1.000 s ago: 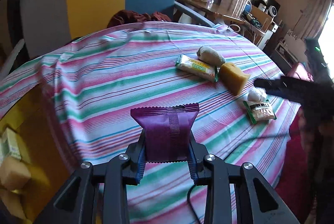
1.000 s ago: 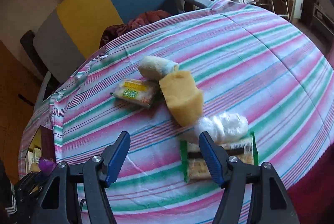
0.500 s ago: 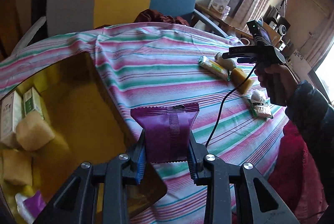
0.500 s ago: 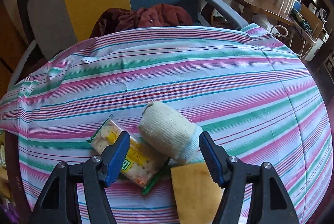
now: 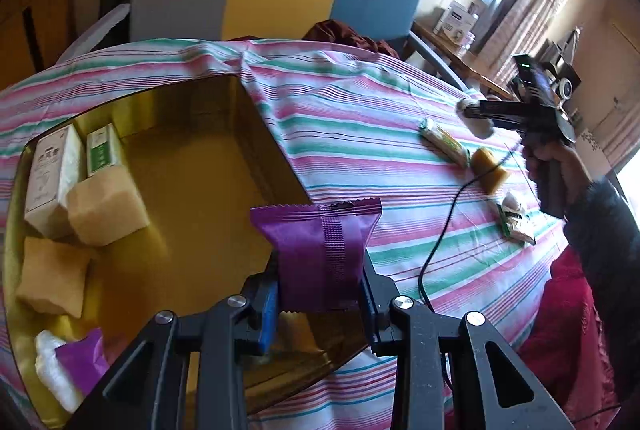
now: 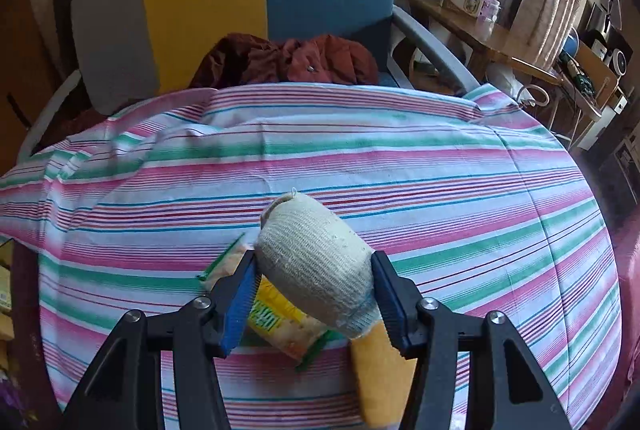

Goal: Organize objects
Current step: 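Lower the purple packet into the gold tray and open the left tool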

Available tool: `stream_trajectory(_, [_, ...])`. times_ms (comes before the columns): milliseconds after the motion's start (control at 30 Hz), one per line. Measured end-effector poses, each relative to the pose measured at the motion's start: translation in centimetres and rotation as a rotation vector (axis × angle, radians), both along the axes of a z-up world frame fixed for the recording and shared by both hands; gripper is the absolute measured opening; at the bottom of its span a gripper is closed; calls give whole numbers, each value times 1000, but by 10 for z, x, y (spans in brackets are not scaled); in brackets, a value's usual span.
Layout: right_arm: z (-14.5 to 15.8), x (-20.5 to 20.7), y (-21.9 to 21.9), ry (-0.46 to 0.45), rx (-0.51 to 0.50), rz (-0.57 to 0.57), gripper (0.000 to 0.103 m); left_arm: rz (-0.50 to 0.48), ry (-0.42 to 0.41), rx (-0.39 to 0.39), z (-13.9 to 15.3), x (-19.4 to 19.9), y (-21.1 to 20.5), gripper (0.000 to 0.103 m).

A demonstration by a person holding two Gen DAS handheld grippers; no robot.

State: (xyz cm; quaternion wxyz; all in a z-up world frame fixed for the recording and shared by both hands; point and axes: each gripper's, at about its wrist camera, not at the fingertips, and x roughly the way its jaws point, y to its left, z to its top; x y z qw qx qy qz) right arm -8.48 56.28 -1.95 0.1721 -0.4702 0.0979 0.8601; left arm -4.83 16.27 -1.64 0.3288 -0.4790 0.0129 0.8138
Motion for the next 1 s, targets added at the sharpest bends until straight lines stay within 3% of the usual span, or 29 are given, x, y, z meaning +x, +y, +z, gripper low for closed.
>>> stream_trajectory(133, [2, 20, -45, 6, -58, 85, 56, 45, 8, 1, 2, -1, -21, 34])
stream_trajectory(333, [-33, 51, -108, -31, -152, 182, 56, 150, 18, -13, 3, 1, -69, 34])
stream_trajectory(600, [-56, 64, -155, -92, -11, 274, 56, 287, 8, 9, -3, -3, -127, 34])
stream_trajectory(767, [-55, 65, -154, -85, -3, 270, 56, 274, 35, 21, 2, -16, -122, 34])
stream_trajectory(1000, [-55, 67, -157, -84, 7, 271, 56, 219, 59, 35, 19, -68, -80, 34])
